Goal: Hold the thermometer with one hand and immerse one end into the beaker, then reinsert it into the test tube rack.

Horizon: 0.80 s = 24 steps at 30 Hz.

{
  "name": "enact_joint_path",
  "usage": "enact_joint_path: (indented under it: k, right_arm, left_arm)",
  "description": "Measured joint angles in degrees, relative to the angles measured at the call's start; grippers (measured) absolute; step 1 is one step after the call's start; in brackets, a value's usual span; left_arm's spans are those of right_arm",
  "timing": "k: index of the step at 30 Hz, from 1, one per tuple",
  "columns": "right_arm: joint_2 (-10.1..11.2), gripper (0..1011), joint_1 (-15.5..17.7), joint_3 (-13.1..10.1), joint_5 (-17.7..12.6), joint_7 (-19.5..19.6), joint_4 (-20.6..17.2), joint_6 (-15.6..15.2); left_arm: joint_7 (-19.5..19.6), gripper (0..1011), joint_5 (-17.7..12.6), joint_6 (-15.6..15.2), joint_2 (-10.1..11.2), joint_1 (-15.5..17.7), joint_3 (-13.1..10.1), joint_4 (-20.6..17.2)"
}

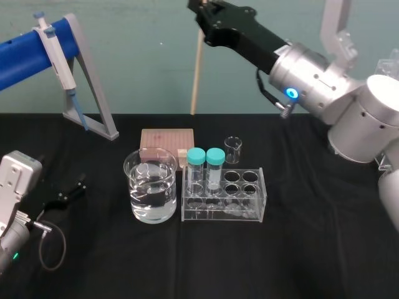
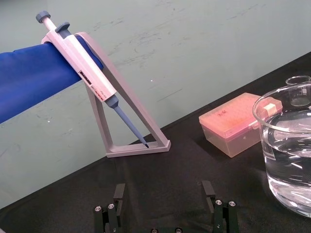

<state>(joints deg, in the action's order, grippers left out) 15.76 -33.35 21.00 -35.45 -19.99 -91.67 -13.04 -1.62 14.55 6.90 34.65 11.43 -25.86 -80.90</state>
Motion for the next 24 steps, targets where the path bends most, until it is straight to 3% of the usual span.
enact_joint_path:
  k: [11,24]
  right_arm:
    - [5.4,53,3.6,-2.5,0.4,4.9,-4.4,-0.5]
    - [8.2,53,10.3,-6.4,3.0,9.8,-6.7,0.3]
  left_arm:
    - [0.0,1004,0.0,0.0,0.0,0.0,0.0,0.0]
    - [0.0,1004,0.0,0.0,0.0,0.0,0.0,0.0]
